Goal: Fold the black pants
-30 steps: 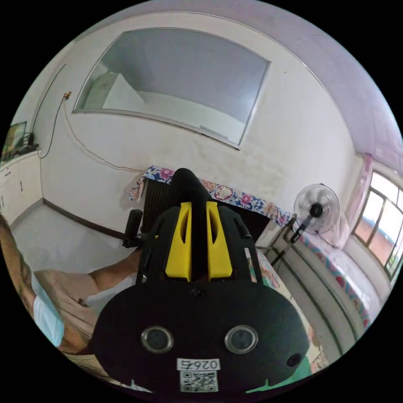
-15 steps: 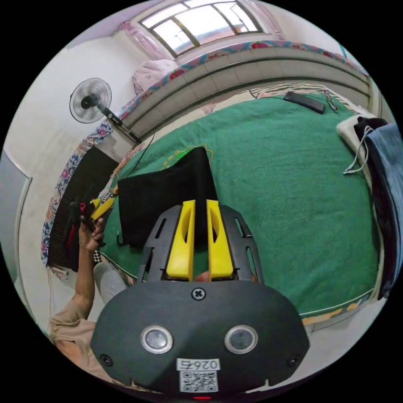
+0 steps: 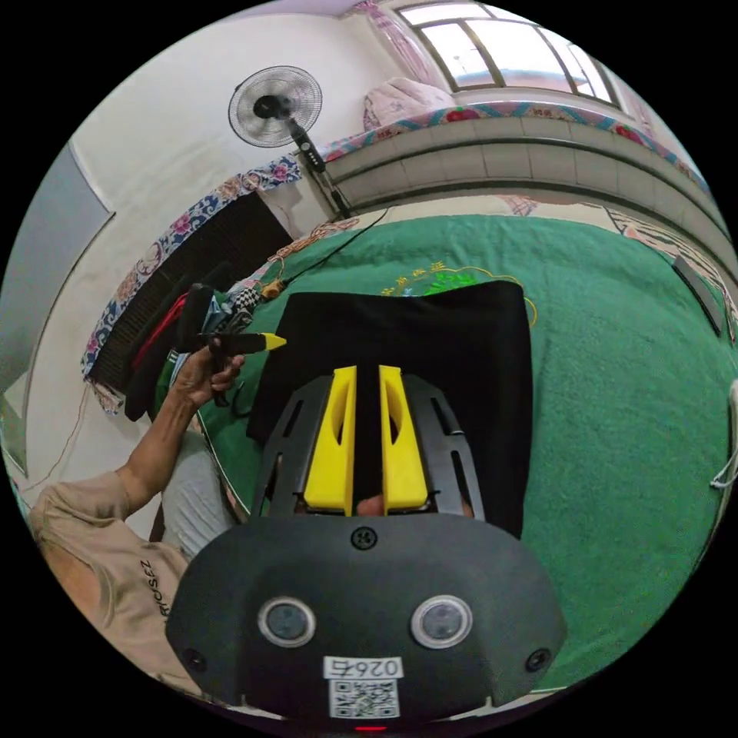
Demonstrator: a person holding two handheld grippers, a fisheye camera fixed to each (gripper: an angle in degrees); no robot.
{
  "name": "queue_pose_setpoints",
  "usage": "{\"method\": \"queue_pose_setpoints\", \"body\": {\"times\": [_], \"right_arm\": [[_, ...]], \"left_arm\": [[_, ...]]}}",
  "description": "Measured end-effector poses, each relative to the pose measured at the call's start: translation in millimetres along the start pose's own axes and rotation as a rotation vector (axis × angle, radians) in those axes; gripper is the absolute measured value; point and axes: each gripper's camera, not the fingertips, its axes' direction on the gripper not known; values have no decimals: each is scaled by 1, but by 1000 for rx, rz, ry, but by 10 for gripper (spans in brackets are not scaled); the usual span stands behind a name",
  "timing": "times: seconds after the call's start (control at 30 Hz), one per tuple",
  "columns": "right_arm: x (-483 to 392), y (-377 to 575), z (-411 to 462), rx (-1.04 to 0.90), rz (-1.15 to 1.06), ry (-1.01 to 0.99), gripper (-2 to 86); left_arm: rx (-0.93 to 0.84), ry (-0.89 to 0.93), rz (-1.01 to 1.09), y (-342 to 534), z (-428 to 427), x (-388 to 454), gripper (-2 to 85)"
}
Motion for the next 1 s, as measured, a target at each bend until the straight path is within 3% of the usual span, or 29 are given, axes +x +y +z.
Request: {"method": "queue_pose_setpoints", "body": {"times": [0.13,0.3,0.37,0.47,0.67,0.87,1.0], "right_arm": [[-37,-6,-30,-32,-176,31,58],[-70,-4,-77,-2,-303,30,93],[-76,-6,-95,-6,-324,27,116],[-73,-13,-130,6,-308,55,131],[-38,-35,-208,-37,-183,-41,141],[1,-61,-291,10,-96,-265,164],[56,-80,-337,62,123,-676,218]], "left_arm": [[29,66,26,-13,-6,-8,24],[161,513,61,-18,-5,-22,15],[143,605,101,-22,4,-16,16],[11,543,194,-32,25,5,18],[-3,495,288,-47,24,11,25],[84,743,179,-61,33,-22,48],[90,839,145,-69,53,-38,56]]}}
